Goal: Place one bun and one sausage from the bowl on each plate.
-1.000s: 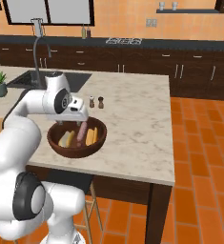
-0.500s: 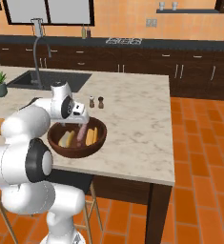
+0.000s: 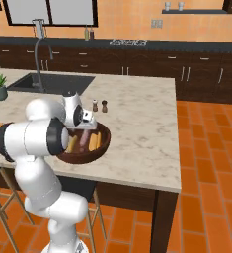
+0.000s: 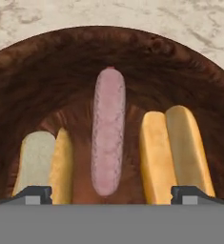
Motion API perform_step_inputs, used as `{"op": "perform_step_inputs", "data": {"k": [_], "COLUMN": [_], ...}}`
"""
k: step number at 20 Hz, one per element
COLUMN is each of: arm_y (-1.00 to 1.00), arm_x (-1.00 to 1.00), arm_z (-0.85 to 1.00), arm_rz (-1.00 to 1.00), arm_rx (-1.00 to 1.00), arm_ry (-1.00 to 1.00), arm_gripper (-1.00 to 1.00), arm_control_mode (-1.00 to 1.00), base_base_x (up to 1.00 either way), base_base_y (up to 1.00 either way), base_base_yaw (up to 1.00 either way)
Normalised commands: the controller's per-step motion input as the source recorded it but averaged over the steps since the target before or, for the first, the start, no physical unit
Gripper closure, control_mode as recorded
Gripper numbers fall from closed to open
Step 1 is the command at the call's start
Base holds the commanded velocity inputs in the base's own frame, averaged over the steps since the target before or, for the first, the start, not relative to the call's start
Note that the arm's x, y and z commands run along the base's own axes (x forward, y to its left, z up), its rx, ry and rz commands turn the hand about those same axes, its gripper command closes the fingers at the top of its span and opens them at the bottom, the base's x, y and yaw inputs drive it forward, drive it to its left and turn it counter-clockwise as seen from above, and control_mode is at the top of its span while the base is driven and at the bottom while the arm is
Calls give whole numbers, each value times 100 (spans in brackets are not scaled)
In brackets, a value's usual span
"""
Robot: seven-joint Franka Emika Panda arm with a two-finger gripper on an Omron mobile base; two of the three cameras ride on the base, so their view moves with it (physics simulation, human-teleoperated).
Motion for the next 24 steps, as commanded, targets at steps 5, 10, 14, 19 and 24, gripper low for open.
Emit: {"op": "perform_step_inputs", "data": {"k": [5,10,14,19,24], "arm_y": [2,8,1,4,1], "arm_x": [56,40,40,33,-3], "arm_z": [-44,-41,-34,-23,-2], "arm_rz": [0,0,-3,-3,-3], "arm_rx": [0,0,-1,0,0], "arm_ry": [-8,-6,0,0,0], "arm_gripper": [-100,-100,-100,100,100], "arm_control_mode": [-100,-100,-100,-100,-100], "base_base_x": [0,0,0,0,0], "base_base_y": [0,0,0,0,0], "base_base_yaw": [0,0,0,0,0]}}
